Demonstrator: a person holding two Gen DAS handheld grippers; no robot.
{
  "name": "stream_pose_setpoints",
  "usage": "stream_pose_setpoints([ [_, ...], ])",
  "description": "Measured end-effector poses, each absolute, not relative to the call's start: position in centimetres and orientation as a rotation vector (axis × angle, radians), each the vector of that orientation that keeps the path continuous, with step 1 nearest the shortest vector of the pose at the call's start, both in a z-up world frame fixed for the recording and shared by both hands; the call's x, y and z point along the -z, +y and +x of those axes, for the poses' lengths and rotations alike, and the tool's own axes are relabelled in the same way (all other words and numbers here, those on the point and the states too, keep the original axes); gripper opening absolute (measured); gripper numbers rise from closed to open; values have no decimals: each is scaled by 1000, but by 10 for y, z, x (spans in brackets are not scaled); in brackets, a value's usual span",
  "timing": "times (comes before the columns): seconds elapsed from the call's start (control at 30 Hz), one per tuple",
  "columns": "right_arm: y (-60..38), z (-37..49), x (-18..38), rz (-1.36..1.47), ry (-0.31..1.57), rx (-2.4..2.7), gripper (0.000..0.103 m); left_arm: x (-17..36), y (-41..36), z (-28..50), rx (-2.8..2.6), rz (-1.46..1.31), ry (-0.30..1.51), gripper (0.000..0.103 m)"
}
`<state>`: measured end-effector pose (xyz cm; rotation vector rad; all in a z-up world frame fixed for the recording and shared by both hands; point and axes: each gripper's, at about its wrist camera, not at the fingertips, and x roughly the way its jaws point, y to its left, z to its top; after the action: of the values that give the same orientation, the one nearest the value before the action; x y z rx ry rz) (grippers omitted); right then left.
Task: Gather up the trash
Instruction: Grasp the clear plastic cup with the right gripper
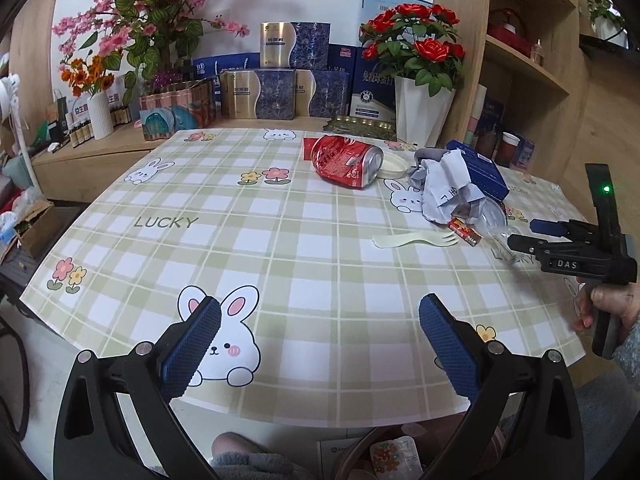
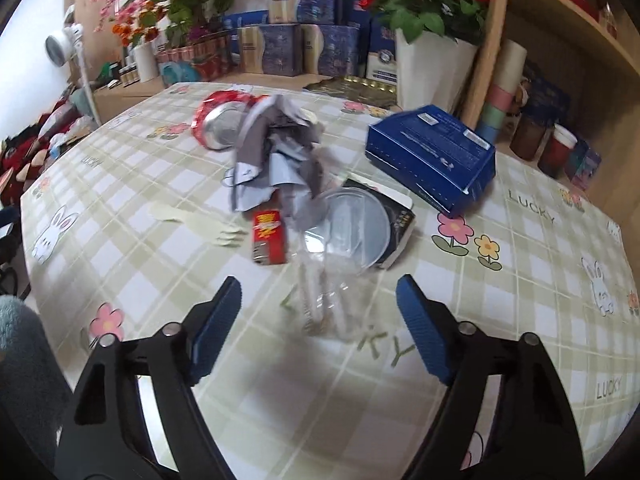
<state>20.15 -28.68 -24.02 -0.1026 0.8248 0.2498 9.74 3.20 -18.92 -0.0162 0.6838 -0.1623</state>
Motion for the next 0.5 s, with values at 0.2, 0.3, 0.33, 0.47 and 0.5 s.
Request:
stream_pose_setpoints([
  [0.2,-294,215,251,-50,854,-245,69,192,20,104,184,3,694,97],
  [0.3,-289,216,256,-68,869,-247,63,195,16,107,189,3,702,97],
  [0.33,-287,216,258,-86,872,-246,59,195,15,107,191,0,704,97],
  [0.47,-276,214,263,-143,882,-263,45,200,9,110,199,10,720,97],
  [0.5,-276,213,262,-137,876,-265,43,201,7,110,200,12,724,97],
])
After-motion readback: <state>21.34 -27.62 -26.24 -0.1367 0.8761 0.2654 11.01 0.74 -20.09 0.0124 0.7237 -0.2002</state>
